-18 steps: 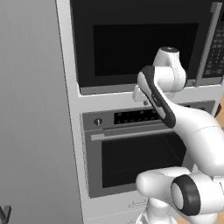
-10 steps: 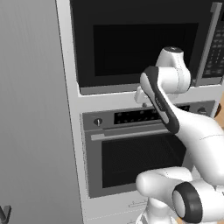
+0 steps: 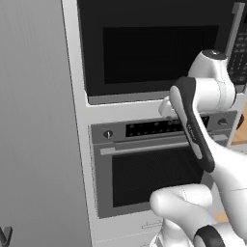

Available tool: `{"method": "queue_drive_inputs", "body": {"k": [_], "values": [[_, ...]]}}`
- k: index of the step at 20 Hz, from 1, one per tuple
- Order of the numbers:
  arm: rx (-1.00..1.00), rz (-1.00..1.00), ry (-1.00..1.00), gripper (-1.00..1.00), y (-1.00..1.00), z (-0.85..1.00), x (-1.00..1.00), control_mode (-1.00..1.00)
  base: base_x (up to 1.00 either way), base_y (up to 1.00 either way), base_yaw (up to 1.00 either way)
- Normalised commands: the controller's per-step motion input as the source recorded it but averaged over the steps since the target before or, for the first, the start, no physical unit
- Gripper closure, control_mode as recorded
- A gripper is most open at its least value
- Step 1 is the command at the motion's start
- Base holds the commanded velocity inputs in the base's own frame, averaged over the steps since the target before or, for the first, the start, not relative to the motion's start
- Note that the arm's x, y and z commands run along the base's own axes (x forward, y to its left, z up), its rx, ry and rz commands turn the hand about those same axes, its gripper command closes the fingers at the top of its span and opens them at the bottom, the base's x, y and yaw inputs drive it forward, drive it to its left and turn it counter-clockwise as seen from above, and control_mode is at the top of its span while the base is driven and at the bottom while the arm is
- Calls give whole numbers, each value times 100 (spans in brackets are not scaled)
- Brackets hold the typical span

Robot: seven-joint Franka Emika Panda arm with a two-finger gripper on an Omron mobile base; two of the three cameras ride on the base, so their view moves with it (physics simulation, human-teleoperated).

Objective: Open the microwave, place the bowl with waffle inside the microwave, then close the microwave door and turn it on.

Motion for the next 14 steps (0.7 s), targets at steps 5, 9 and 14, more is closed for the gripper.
{"method": "queue_drive_inputs", "body": {"k": [5,9,14], "values": [[0,-1,-17,-100,-14,25,-29,-100,0,0,0],[0,0,-11,-100,-24,34,-26,-100,0,0,0],[0,0,-9,-100,-24,35,-15,-100,0,0,0]]}}
